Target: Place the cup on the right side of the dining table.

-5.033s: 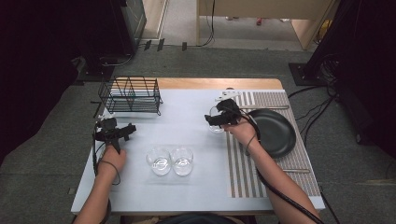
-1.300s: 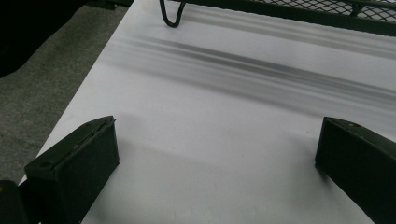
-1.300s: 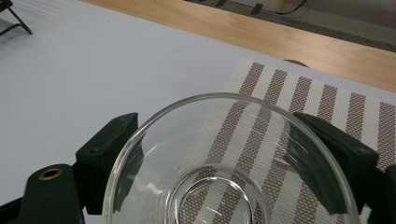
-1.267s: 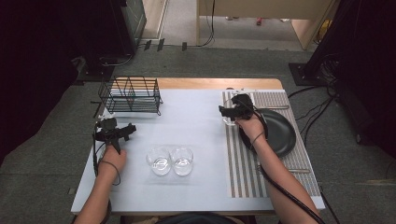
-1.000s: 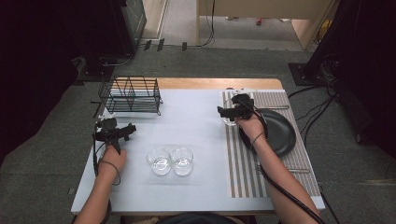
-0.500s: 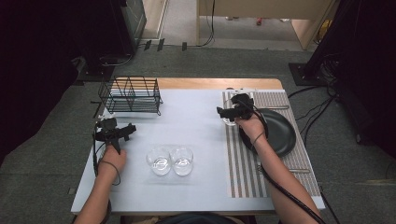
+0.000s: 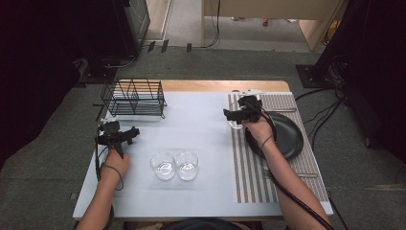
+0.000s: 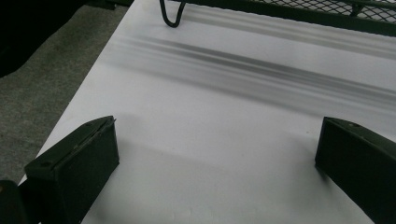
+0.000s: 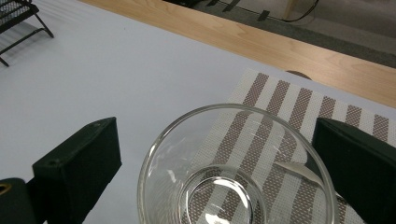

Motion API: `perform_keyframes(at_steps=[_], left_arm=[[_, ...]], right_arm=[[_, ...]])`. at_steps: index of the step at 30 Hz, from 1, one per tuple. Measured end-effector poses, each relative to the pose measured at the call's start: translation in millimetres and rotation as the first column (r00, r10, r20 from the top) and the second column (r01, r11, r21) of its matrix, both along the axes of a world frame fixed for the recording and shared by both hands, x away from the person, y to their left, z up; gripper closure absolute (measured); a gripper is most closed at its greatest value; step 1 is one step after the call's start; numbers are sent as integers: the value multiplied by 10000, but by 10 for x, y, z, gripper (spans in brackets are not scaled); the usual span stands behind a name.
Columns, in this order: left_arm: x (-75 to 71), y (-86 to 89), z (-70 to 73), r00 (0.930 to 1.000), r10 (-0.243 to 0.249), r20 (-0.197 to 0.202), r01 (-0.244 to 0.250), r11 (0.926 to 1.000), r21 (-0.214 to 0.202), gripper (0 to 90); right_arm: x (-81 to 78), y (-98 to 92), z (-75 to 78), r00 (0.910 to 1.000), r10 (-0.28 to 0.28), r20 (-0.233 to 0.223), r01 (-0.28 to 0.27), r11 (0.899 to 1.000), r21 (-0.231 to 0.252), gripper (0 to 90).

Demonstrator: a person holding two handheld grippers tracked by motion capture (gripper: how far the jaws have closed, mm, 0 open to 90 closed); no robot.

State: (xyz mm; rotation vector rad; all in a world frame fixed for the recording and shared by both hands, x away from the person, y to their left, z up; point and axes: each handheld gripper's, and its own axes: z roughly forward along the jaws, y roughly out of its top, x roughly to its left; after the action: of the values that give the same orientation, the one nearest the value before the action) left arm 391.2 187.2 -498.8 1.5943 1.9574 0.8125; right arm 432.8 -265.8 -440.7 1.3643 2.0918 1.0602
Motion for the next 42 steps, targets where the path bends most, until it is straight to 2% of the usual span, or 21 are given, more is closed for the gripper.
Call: perform_keyframes(at_steps=[3,7,12,18,37,42], left_arm=[[0,0,0,10000,4,3,-4,10000,-3,0],[0,0,0,10000,2,2,-2,10000,-3,0],[0,0,0,10000,0,-3,0,10000,2,0],[0,0,0,10000,-5,-13,5,10000,7,0],[2,0,0,10000,-11,-19,11,10000,6,0],[2,0,0,10000,-7,-20,7,10000,5,0]], right_arm=[[-10,-10,19,9998,-42,178,43,10000,-27,21],[-19,-30,52,9999,-64,157,62,9999,121,21],[-31,-28,72,10000,28,67,-28,10000,45,21],[-54,-21,119,9998,34,199,-35,10000,59,21],[-148,74,261,9985,486,255,-485,9988,-53,24],[-158,93,268,9991,376,214,-374,9992,-110,68]])
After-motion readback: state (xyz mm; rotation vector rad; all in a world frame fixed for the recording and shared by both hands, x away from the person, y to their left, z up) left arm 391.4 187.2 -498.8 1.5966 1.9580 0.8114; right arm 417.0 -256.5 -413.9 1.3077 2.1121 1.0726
